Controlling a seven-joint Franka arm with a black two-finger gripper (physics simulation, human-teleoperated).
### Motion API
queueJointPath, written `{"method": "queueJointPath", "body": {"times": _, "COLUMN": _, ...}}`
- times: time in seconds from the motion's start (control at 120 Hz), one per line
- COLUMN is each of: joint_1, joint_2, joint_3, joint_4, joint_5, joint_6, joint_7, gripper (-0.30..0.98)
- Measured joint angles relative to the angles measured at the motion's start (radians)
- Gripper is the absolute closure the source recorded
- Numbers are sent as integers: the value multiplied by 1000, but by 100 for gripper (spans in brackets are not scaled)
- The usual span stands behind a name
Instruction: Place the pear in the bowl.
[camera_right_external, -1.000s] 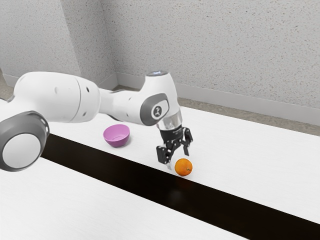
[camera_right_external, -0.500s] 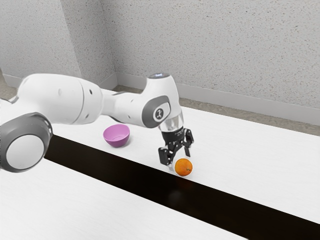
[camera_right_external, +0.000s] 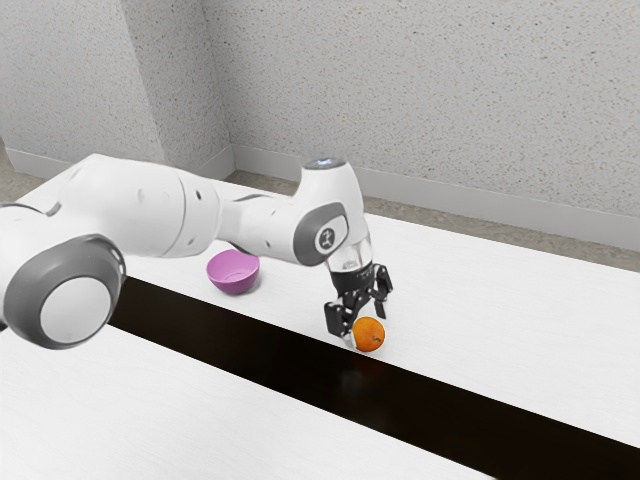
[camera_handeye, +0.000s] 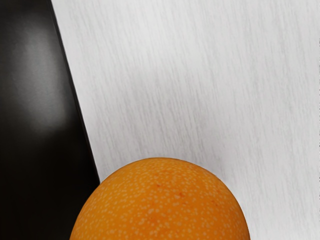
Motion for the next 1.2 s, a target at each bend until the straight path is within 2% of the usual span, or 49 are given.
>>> {"method": "queueJointPath", "body": {"times": 0.475, "joint_1": -4, "joint_2": 14, "joint_3": -2, "joint_4": -10, "joint_5": -5, "joint_6": 43, "joint_7": 10, "gripper": 1}}
{"method": "queueJointPath", "body": {"times": 0.792, "joint_1": -8, "joint_2": 9, "joint_3": -2, "joint_4": -12, "joint_5": -3, "joint_6": 57, "joint_7": 14, "gripper": 23}}
{"method": "queueJointPath", "body": {"times": 1.075, "joint_1": -8, "joint_2": 4, "joint_3": -1, "joint_4": -13, "joint_5": -4, "joint_6": 60, "joint_7": 17, "gripper": 28}}
{"method": "queueJointPath", "body": {"times": 1.2, "joint_1": -7, "joint_2": -39, "joint_3": 20, "joint_4": -22, "joint_5": 2, "joint_6": 60, "joint_7": 17, "gripper": 30}}
